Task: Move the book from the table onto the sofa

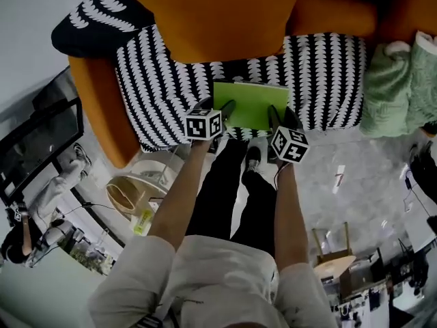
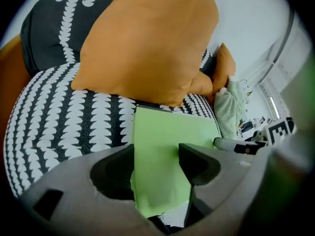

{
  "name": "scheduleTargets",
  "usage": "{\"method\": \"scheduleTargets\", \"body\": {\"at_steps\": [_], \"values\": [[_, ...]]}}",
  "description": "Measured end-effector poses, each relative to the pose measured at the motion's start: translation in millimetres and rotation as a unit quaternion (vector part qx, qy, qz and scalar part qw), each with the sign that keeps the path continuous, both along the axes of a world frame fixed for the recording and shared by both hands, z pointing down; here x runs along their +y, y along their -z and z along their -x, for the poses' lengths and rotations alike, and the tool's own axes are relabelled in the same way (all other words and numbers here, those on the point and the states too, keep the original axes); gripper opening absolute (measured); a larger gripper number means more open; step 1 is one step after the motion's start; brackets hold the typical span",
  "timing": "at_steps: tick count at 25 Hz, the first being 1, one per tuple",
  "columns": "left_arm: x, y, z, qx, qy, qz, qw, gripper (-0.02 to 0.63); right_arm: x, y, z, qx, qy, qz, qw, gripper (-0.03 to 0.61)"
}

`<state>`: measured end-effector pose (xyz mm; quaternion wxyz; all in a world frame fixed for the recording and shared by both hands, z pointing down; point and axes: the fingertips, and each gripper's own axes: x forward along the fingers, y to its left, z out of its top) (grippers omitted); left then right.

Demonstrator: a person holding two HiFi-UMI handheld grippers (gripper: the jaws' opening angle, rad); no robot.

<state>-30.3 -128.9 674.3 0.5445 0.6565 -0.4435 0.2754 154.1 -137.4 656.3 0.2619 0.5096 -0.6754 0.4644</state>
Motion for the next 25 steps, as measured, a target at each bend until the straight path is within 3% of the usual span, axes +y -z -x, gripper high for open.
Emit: {"method": "scheduleTargets", "body": {"at_steps": [8,15,21,25], "values": [[-31.1,-25.2,16.5,0.000,0.033,-0.001,0.9994,0.282,-42.8,-25.7,17.5,0.001,0.029,-0.016,0.999,0.204],[-34.3,-44.3,16.8,0.000,0.006,0.009,0.9999,0.278,-46.4,-49.5,17.2,-0.004,0.029,-0.001,1.000,0.204],[-36.9,-45.5,9.1,-0.005,0.018,0.001,0.9998,0.268,-47.1,-57.2,8.7,-0.007,0.027,0.014,1.000,0.204],[-38.1,-45.9,4.1,0.002,0.019,-0.002,0.9998,0.268,-49.2,-53.5,4.8,0.010,0.038,-0.003,0.999,0.204]]}}
